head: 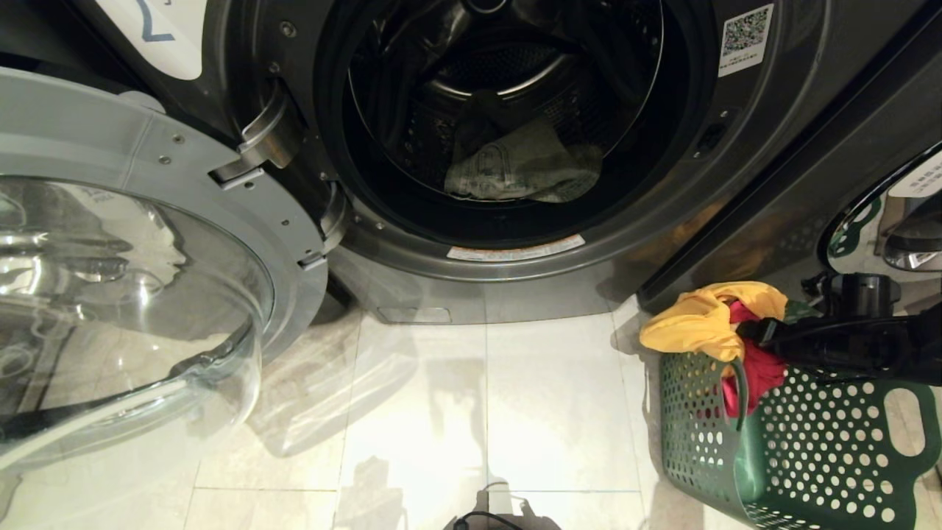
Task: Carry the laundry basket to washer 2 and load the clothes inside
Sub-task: Place the clothes into the washing machine
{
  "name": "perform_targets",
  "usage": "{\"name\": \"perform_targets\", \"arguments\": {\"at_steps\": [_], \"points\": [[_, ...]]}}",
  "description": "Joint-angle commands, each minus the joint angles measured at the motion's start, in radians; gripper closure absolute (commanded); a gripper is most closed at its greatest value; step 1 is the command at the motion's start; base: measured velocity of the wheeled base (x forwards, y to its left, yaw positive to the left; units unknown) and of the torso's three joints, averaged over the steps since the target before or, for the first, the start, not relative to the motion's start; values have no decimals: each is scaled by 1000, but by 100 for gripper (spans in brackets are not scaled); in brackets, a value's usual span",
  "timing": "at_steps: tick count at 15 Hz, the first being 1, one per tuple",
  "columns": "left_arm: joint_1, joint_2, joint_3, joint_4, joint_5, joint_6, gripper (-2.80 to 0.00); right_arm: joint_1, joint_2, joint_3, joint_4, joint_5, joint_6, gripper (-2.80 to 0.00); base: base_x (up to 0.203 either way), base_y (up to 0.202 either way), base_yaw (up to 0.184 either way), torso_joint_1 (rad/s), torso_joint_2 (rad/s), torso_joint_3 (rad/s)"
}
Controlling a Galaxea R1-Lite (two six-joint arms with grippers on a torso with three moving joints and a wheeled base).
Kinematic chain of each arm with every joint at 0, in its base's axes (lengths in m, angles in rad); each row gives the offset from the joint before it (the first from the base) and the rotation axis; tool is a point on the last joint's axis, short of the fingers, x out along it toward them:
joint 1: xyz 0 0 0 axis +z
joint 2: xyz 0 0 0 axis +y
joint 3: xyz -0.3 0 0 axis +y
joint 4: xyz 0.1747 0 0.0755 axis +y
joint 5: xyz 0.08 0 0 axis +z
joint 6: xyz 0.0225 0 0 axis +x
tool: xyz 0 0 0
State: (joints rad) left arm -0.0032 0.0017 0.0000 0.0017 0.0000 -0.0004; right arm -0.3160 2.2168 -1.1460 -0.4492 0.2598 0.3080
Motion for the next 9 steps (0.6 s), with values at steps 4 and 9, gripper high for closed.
{"name": "perform_targets", "arguments": {"at_steps": [4, 9], "points": [[0, 0, 0, 0, 0, -1, 0, -12, -3, 25, 4, 6, -66, -280, 0, 0, 0, 0, 0, 0], [0, 1, 0, 0, 0, -1, 0, -10, -2, 27, 10, 6, -80, -280, 0, 0, 0, 0, 0, 0]]}}
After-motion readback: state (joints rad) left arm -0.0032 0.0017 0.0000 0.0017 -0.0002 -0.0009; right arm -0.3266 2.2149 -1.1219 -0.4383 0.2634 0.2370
